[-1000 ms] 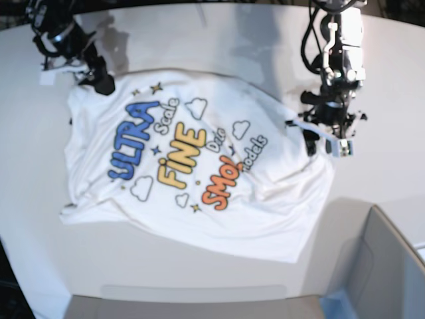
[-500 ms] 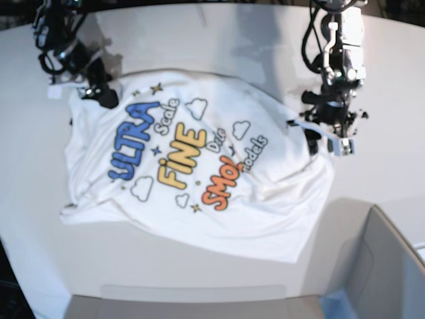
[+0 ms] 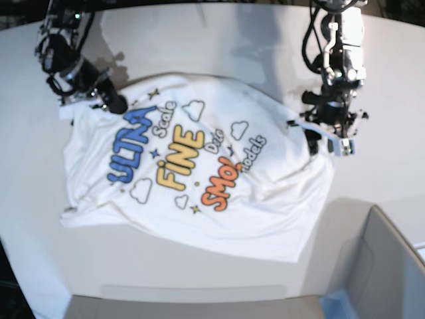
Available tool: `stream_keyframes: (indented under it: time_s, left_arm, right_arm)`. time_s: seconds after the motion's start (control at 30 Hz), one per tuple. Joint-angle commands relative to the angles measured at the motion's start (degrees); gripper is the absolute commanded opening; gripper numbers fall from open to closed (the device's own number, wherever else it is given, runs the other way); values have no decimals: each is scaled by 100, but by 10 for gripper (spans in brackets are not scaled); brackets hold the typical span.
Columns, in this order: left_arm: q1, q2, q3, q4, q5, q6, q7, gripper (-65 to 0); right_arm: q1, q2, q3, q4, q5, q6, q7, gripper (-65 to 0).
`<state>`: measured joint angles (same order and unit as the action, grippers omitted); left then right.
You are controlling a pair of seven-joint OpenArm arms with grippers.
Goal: Layout the t-shirt on the table in an organized manner, then fold the t-shirt properly
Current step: 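Drag the pinched shoulder edge with the right gripper across the shirt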
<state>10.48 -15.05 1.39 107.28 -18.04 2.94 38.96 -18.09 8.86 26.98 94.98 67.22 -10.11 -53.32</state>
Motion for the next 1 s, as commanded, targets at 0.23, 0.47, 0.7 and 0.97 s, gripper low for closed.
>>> stream_keyframes:
  time_s: [0.23,0.47,0.7,0.97]
  left_arm:
    - [-50,-20,-11,107,6,-8,-147,-398]
    - [29,-20,-11,326,6,-8,-147,-398]
    - [337,-20,-38,590,6,-8,-138,-398]
    - [741,-38,-55,766,6,-8,-147,-398]
  right_arm:
    - [-16,164,-232,361,104,75,27,-645]
    - [-103,155,-232,1592,104,110,27,-650]
    - [-227,155,-197,2172,131,66,27,-650]
    - [-692,155,128,2295,148,119,35,-650]
